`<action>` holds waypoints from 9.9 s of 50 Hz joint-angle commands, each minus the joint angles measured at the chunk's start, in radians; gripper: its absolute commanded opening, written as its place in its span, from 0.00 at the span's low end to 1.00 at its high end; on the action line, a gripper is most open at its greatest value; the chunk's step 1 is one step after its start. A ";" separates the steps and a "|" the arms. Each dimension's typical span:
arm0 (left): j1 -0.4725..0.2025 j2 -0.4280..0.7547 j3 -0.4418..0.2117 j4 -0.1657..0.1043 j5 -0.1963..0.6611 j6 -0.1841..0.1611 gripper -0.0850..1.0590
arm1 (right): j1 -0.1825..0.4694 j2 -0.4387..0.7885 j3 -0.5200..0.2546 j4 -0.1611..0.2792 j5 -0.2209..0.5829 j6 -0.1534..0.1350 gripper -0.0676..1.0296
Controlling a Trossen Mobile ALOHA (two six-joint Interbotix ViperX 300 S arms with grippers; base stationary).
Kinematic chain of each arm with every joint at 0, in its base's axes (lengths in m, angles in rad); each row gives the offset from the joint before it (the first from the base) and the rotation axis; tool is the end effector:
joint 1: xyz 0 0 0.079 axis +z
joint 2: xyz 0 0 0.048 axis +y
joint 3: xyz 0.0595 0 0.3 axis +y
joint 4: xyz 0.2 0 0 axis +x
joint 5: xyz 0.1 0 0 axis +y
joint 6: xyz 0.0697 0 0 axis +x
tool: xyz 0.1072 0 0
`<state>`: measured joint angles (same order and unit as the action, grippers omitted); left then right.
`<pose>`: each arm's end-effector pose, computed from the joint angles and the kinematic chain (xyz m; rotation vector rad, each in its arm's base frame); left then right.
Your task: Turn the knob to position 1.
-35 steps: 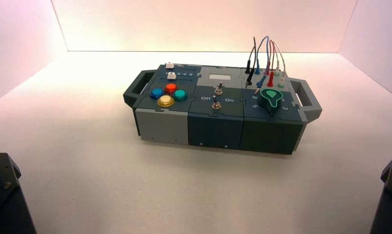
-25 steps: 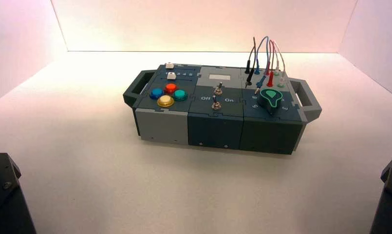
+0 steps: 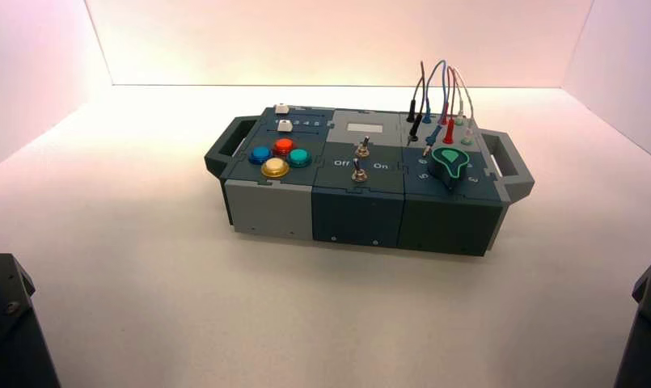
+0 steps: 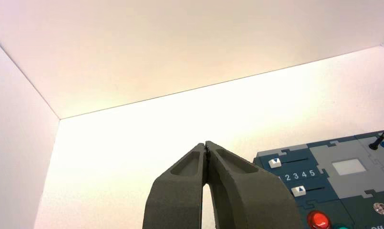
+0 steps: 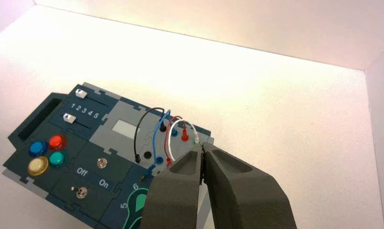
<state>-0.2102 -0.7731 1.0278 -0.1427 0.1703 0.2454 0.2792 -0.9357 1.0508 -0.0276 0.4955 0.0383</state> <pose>0.2775 -0.0636 0.2350 0.1421 0.4101 -0.2528 0.2282 0.0630 0.2170 -0.0757 0.6074 0.2535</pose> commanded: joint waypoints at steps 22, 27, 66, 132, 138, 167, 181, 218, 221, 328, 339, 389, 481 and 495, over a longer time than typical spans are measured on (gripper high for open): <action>-0.003 0.049 -0.018 0.000 -0.011 0.005 0.05 | 0.199 0.336 -0.083 0.043 0.121 -0.006 0.04; -0.003 0.051 -0.025 0.002 -0.011 0.005 0.05 | 0.259 0.417 -0.109 0.063 0.160 -0.006 0.04; -0.003 0.044 -0.034 0.002 -0.012 0.003 0.05 | 0.368 0.588 -0.117 0.227 0.207 -0.015 0.04; -0.032 0.035 -0.032 -0.002 -0.006 0.002 0.05 | 0.322 0.776 -0.133 0.219 0.137 -0.008 0.04; -0.037 0.037 -0.034 -0.002 -0.006 0.002 0.05 | 0.302 0.769 -0.138 0.218 0.138 -0.008 0.04; -0.138 0.106 -0.071 -0.002 0.129 0.003 0.05 | 0.287 0.761 -0.133 0.218 0.144 -0.003 0.04; -0.170 0.225 -0.135 0.005 0.253 0.017 0.05 | 0.253 0.756 -0.129 0.213 0.156 -0.005 0.04; -0.204 0.270 -0.164 0.005 0.345 0.021 0.05 | 0.219 0.695 -0.129 0.201 0.219 -0.002 0.04; -0.209 0.278 -0.170 0.005 0.353 0.023 0.05 | 0.219 0.686 -0.126 0.201 0.222 -0.002 0.04; -0.261 0.345 -0.222 0.002 0.500 0.023 0.05 | 0.152 0.749 -0.176 0.167 0.284 0.009 0.04; -0.261 0.345 -0.224 0.003 0.500 0.023 0.05 | 0.152 0.764 -0.192 0.150 0.296 0.009 0.04; -0.261 0.341 -0.222 0.003 0.494 0.023 0.05 | 0.114 0.762 -0.209 0.094 0.314 0.008 0.04; -0.261 0.345 -0.222 0.005 0.488 0.032 0.05 | 0.114 0.828 -0.279 0.081 0.295 0.006 0.04; -0.261 0.345 -0.222 0.005 0.488 0.032 0.05 | 0.114 0.850 -0.298 0.081 0.291 0.005 0.04</action>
<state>-0.4648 -0.4234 0.8376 -0.1381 0.6642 0.2715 0.3958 -0.0874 0.7762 0.0552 0.7915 0.0414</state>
